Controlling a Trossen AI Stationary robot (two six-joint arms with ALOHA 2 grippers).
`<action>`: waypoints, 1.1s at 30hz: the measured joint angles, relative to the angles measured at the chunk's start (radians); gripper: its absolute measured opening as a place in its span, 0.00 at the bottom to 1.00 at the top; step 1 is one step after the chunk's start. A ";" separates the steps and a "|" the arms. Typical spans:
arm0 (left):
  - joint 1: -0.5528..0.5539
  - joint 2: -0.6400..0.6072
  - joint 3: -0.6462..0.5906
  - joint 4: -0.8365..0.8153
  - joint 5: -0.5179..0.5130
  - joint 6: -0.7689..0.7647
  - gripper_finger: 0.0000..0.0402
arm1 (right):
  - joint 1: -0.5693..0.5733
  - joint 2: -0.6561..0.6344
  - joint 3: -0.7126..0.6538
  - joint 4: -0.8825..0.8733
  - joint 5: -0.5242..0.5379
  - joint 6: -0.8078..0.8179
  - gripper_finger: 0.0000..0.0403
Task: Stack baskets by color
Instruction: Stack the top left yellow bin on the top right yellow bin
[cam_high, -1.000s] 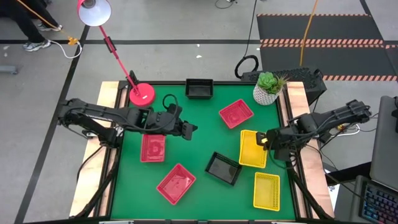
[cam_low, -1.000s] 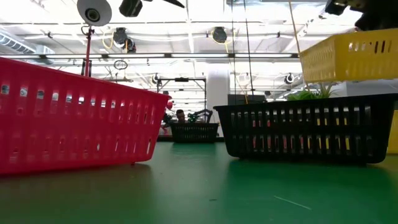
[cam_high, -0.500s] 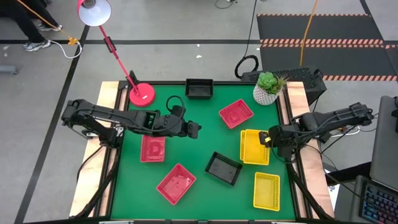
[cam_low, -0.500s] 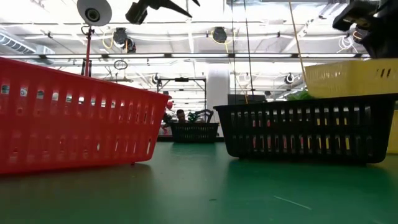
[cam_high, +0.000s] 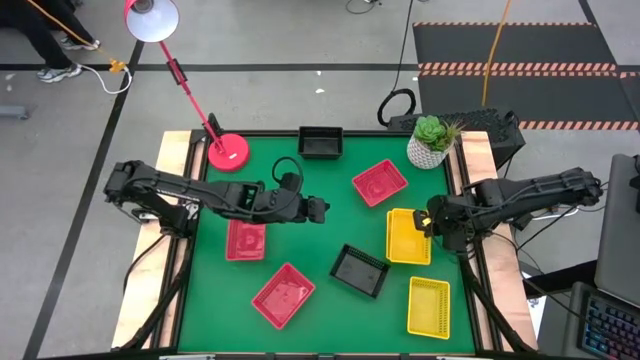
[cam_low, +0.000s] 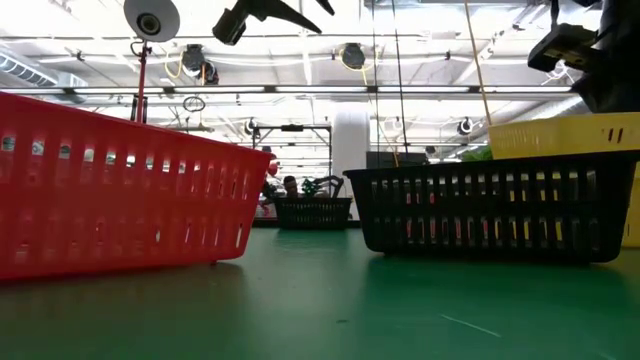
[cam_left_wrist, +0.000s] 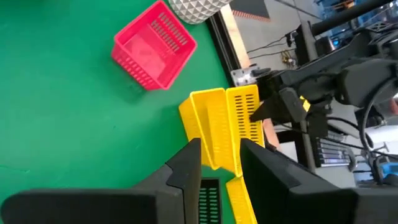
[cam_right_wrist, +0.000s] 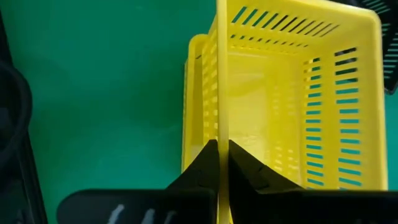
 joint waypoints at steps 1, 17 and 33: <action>-0.001 0.000 0.000 0.001 -0.004 -0.005 0.28 | 0.000 0.000 -0.003 0.005 0.000 0.000 0.01; -0.009 -0.002 0.000 0.003 -0.039 -0.013 0.28 | 0.000 0.000 -0.081 0.088 0.000 0.012 0.01; -0.009 -0.002 0.000 0.002 -0.039 -0.005 0.28 | 0.000 0.000 -0.166 0.213 0.130 0.021 0.02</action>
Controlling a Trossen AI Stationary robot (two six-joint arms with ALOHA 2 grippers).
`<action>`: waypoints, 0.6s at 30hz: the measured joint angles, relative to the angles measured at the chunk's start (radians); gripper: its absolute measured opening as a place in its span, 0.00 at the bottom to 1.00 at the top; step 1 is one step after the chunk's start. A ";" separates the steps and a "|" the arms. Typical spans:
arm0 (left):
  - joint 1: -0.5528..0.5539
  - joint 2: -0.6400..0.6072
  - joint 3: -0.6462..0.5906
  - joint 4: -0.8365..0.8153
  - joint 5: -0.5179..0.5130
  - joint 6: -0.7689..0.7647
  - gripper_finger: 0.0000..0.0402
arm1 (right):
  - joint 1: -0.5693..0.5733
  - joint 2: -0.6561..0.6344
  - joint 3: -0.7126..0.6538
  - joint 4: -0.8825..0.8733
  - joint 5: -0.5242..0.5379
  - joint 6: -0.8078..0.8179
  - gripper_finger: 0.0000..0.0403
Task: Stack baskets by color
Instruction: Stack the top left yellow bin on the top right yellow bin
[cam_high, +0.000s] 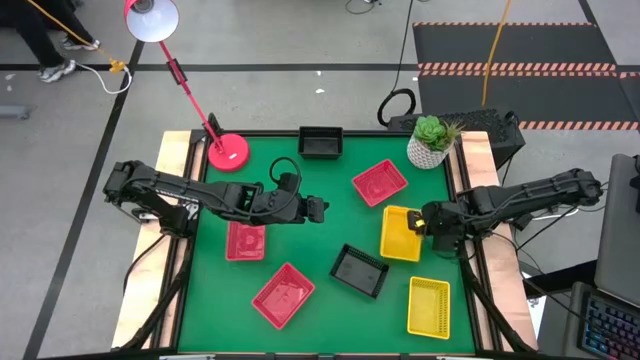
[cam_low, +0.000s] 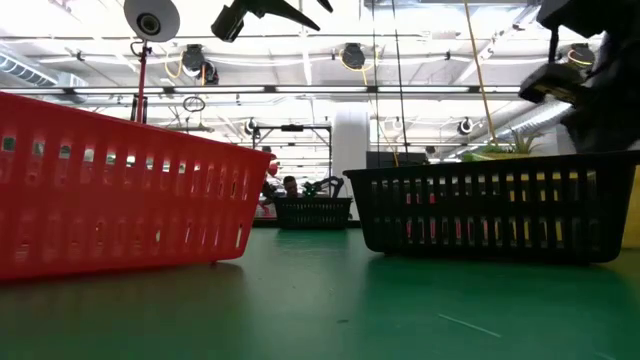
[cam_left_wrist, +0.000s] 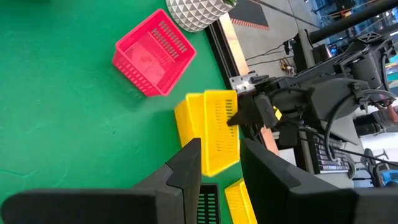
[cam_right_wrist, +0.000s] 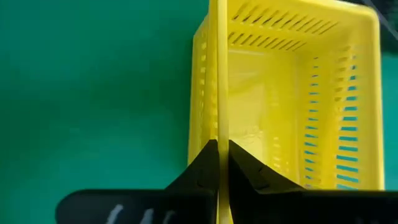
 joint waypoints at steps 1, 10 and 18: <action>0.000 0.000 0.000 0.000 0.000 0.000 0.28 | 0.000 0.000 0.000 0.020 0.022 0.012 0.02; 0.000 0.000 0.000 0.000 0.000 0.000 0.28 | -0.004 0.019 0.000 0.051 -0.009 0.059 0.12; -0.005 0.000 0.000 0.000 0.000 0.000 0.28 | -0.004 0.022 0.000 0.053 -0.023 0.089 0.16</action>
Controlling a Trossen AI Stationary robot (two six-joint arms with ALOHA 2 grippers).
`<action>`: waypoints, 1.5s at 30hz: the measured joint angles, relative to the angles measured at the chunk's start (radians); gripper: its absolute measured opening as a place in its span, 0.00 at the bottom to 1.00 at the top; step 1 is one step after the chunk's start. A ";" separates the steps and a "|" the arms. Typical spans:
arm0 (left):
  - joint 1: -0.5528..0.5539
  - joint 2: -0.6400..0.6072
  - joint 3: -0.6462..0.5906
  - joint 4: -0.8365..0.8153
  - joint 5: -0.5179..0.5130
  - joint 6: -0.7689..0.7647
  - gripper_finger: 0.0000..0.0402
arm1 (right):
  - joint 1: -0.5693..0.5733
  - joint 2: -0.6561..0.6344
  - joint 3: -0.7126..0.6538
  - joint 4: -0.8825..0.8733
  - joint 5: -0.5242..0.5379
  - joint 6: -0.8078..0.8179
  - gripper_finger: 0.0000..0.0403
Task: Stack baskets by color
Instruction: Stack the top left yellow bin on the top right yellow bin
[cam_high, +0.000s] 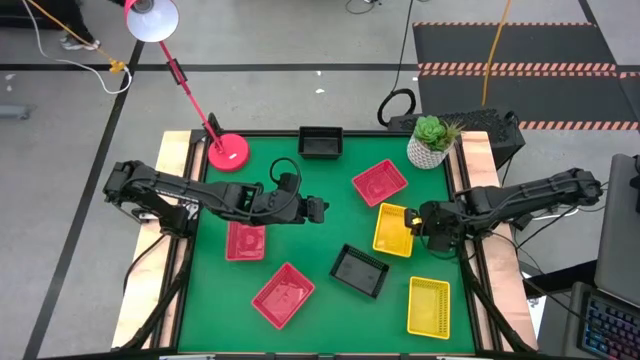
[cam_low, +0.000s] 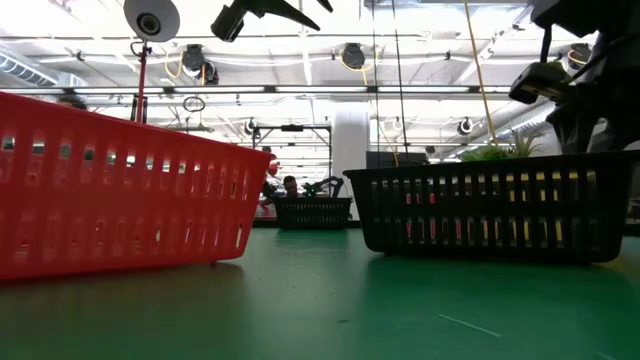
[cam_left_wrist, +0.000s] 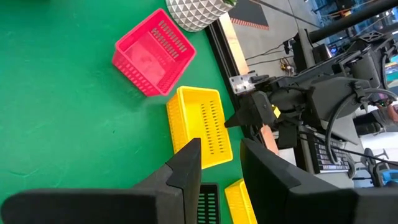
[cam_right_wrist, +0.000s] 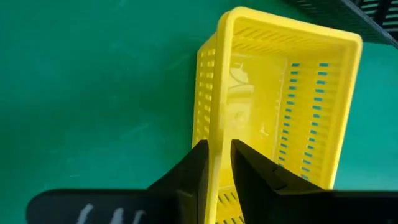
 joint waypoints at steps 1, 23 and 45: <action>-0.002 0.000 0.000 0.000 0.000 0.000 0.28 | 0.000 -0.002 0.000 -0.002 0.000 0.008 0.16; 0.009 0.098 0.019 0.205 0.038 0.073 0.28 | 0.095 -0.214 0.140 0.035 0.028 0.933 0.13; 0.070 0.388 0.265 0.174 0.190 0.200 0.28 | 0.109 0.062 0.184 0.196 -0.165 2.091 0.00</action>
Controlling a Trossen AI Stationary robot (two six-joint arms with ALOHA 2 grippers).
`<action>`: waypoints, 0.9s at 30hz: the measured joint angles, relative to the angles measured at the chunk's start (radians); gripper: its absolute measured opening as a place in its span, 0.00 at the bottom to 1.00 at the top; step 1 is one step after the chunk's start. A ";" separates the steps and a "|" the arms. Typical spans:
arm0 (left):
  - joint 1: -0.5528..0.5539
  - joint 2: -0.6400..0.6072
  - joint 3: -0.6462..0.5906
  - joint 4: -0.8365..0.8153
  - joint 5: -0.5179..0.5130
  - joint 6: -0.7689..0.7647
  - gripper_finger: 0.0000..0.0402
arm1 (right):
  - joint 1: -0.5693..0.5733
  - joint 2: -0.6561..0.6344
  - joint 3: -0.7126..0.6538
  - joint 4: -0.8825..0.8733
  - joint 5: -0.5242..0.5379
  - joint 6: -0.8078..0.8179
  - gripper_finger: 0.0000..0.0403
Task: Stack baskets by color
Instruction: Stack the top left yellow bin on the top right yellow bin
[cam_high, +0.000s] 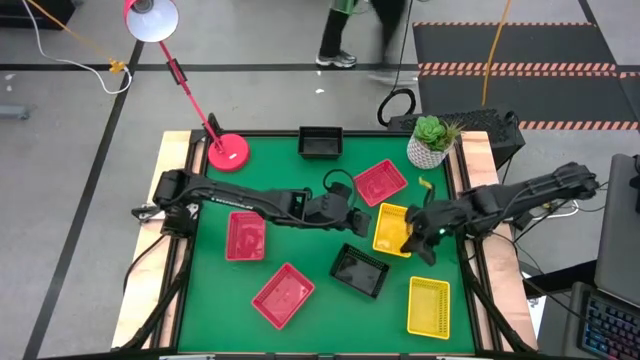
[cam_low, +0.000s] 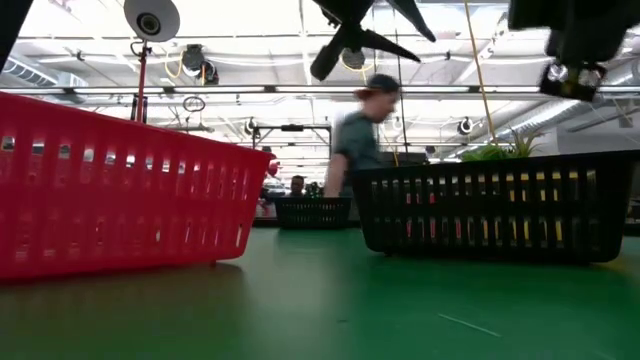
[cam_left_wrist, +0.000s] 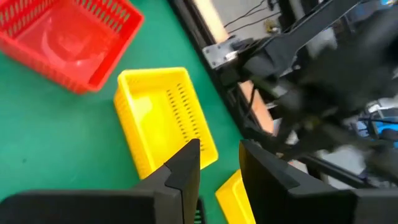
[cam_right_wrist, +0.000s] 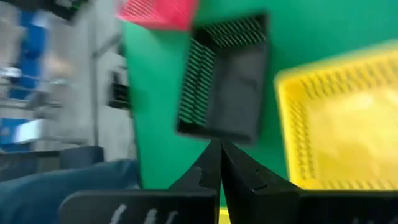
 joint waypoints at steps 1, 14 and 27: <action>0.002 -0.010 0.000 -0.006 0.001 0.012 0.28 | 0.002 0.014 -0.001 -0.034 0.012 0.023 0.00; 0.022 -0.043 0.000 -0.045 0.138 0.167 0.28 | -0.020 0.160 -0.042 -0.085 0.003 0.267 0.00; 0.002 -0.043 0.000 -0.048 0.217 0.223 0.28 | -0.013 0.194 -0.055 -0.203 0.005 0.370 0.00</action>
